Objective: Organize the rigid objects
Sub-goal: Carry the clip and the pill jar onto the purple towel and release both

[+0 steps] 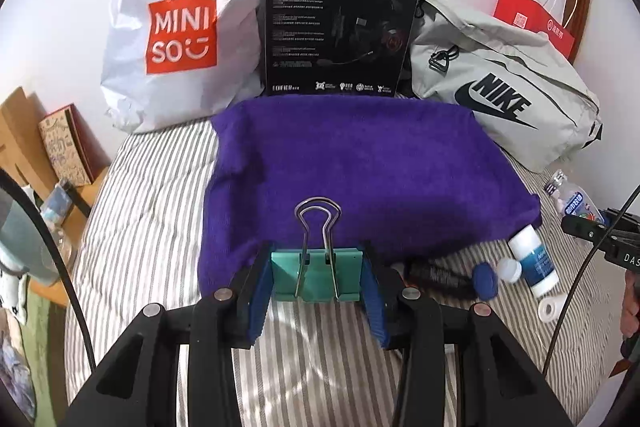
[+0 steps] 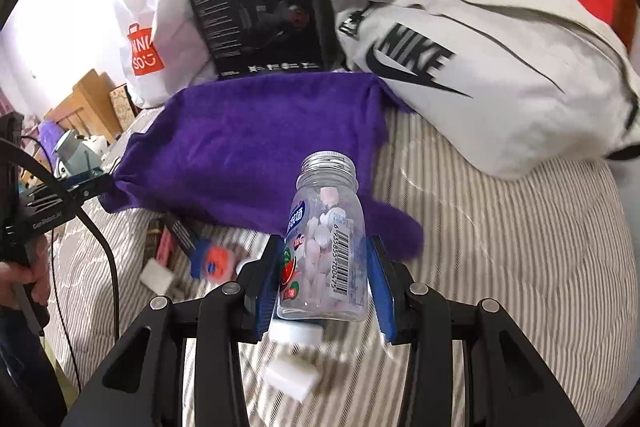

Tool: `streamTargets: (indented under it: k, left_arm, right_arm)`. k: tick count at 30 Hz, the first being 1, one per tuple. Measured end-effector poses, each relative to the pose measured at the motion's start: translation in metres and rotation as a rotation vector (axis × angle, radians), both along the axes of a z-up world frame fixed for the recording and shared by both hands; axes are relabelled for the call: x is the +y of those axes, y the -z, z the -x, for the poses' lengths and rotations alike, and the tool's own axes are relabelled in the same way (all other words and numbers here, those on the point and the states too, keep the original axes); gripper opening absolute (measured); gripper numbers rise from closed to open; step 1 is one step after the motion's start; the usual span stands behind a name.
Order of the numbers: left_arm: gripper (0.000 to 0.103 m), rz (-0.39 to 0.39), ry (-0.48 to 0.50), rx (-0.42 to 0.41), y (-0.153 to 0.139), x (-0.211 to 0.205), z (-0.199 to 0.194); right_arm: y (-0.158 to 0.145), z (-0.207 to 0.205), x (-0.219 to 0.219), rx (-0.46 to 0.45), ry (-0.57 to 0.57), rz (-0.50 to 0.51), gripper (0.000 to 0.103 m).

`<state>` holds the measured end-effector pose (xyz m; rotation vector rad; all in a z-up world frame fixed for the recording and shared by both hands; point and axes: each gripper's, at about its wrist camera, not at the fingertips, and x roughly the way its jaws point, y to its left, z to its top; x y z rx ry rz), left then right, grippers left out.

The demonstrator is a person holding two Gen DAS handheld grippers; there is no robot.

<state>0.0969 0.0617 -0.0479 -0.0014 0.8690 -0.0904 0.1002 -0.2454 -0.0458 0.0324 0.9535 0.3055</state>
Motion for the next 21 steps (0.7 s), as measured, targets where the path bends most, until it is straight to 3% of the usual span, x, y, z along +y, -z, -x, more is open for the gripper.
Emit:
streamTargets:
  k: [10,21]
  left_arm:
    - [0.039,0.004,-0.006,0.012,0.0,0.006,-0.055]
    - [0.039,0.002,-0.007,0.081,0.033,0.006,-0.124]
  right_arm:
    - [0.005,-0.069,0.029,0.003,-0.037,-0.012,0.041]
    - [0.042,-0.147,0.057,0.061,-0.079,0.04,0.041]
